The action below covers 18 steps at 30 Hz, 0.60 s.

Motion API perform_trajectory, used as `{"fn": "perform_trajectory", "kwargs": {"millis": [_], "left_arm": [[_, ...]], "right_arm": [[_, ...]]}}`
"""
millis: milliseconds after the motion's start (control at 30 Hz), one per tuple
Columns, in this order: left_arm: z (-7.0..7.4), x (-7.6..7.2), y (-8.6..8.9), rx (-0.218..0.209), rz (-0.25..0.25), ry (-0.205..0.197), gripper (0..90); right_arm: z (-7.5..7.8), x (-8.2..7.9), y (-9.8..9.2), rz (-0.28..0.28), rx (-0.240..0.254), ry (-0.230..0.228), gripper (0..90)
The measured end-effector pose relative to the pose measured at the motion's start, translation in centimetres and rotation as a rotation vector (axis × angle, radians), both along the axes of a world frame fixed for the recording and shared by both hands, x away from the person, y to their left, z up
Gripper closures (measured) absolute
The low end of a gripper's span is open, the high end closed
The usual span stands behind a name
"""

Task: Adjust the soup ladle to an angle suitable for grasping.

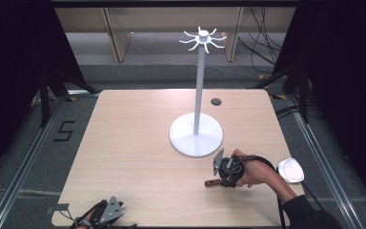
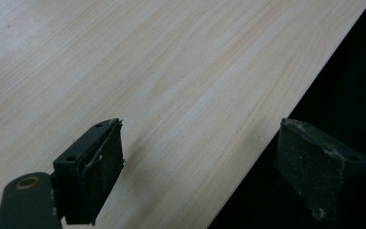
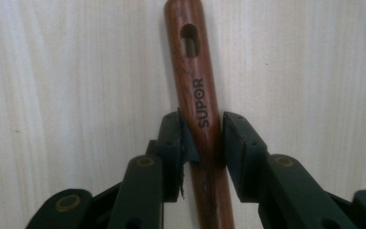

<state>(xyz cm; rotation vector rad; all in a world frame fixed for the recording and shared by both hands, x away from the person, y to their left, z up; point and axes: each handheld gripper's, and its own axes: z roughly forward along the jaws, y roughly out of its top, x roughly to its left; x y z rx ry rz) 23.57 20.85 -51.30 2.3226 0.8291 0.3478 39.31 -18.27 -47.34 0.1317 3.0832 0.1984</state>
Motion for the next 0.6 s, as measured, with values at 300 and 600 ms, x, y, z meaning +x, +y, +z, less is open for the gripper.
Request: {"fn": "perform_trajectory", "kwargs": {"millis": [300, 600], "left_arm": [[0.05, 0.0, 0.0, -0.003, 0.0, 0.001, 15.6], [-0.01, 0.07, 0.01, 0.005, 0.005, -0.002, 15.5]], "right_arm": [[0.06, -0.23, 0.81, 0.064, -0.055, -0.004, 73.2], [0.77, -0.64, 0.72, -0.019, -0.029, -0.072, 74.0]]}}
